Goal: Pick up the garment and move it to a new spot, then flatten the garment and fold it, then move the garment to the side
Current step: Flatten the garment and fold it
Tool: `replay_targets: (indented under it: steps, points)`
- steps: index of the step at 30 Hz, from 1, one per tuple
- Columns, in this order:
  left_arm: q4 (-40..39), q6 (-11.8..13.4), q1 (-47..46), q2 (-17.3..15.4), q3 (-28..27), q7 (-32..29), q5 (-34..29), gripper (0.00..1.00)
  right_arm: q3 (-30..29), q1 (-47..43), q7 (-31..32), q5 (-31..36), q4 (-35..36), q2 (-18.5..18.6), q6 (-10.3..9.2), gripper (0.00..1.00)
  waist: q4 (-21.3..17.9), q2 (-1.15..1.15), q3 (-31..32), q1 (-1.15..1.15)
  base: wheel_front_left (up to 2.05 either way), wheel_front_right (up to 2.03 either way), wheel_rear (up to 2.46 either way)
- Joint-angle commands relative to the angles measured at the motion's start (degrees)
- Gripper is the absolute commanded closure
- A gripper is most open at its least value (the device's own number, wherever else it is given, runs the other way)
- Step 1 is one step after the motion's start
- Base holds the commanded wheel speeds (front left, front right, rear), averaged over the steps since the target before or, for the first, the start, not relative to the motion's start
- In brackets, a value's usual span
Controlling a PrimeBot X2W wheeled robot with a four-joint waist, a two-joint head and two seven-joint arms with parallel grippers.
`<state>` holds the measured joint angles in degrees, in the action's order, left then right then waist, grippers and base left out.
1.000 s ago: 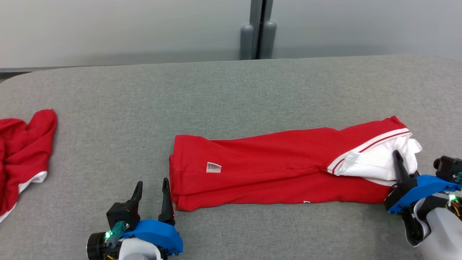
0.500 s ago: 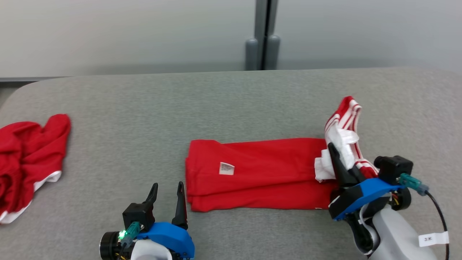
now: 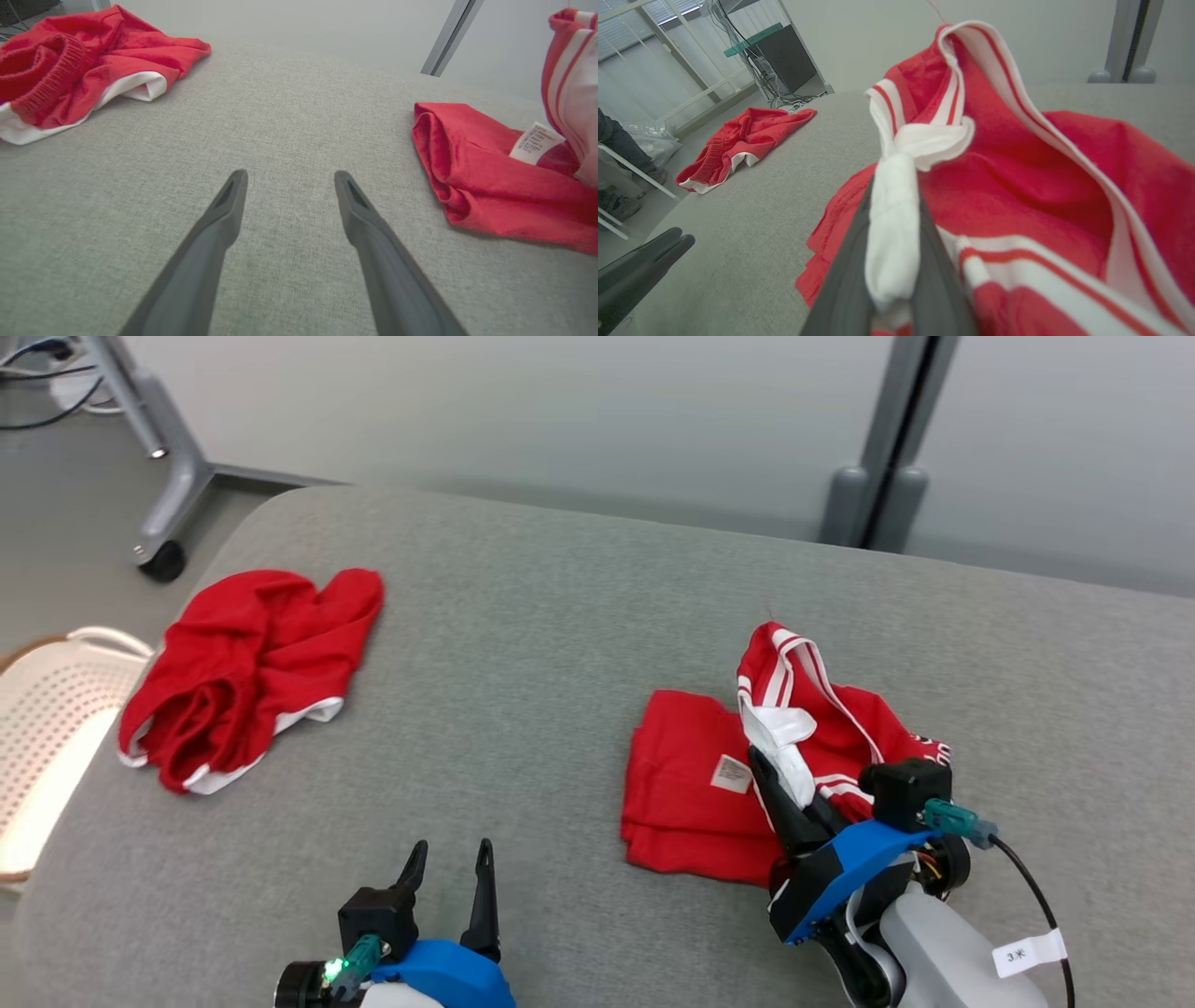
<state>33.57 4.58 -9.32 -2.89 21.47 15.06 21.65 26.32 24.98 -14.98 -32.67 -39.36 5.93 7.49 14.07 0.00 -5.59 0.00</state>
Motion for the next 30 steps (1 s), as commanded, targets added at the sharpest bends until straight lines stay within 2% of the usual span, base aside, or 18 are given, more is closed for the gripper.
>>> replay_targets:
  steps: [1, 6, 8, 13, 21, 26, 30]
  points:
    - [0.1, -0.1, 0.5, 0.0, 0.5, 0.2, 0.1, 0.0, 0.3, 1.0, -0.3, 0.2, -0.7, -0.2, 0.0, 1.0, 1.9, 0.0, -1.0, 0.0, 0.0, 0.0, 0.0]
    - [0.1, 0.2, 0.6, 0.0, 0.9, 0.2, 0.5, 0.0, 0.7, 2.5, -0.3, 0.8, -3.2, -1.4, 0.0, 1.0, 4.1, 0.0, -0.8, 0.0, 0.0, 0.0, 0.0]
    - [0.1, 0.4, 0.6, 0.0, 0.7, 0.2, 0.4, 0.0, 0.4, 3.2, -0.3, 0.6, -2.6, -1.8, 0.0, 0.0, 4.2, 0.0, -0.7, 0.0, 0.0, 0.0, 0.0]
    - [-0.9, 0.9, 0.5, 0.0, -0.7, 0.1, -0.7, 0.0, -3.2, 2.2, -0.3, 2.6, 1.2, -2.2, 0.0, 0.0, 2.3, 0.0, 0.0, 0.0, 0.0, 0.0, 0.0]
    - [-2.6, 1.2, 0.6, 0.0, -3.8, 0.2, -2.8, 0.0, -16.5, -3.3, -0.3, 10.3, 8.1, -1.8, 0.0, 0.0, -4.1, 0.0, 1.2, 0.0, 0.0, 0.0, 0.0]
    - [-4.1, 1.7, 0.5, 0.0, -5.3, 0.2, -3.9, 0.0, -24.1, -6.5, -0.3, 16.2, 9.9, -2.1, 0.01, 0.0, -8.0, 0.0, 1.4, 0.0, 0.0, 0.0, 0.0]
    - [-4.7, 2.2, 1.2, 0.0, -6.6, 0.2, -5.0, 0.0, -28.0, -8.6, -0.3, 19.9, 10.2, -2.5, 0.01, 0.0, -10.7, 0.0, 1.8, 0.0, 0.0, 0.0, 0.0]
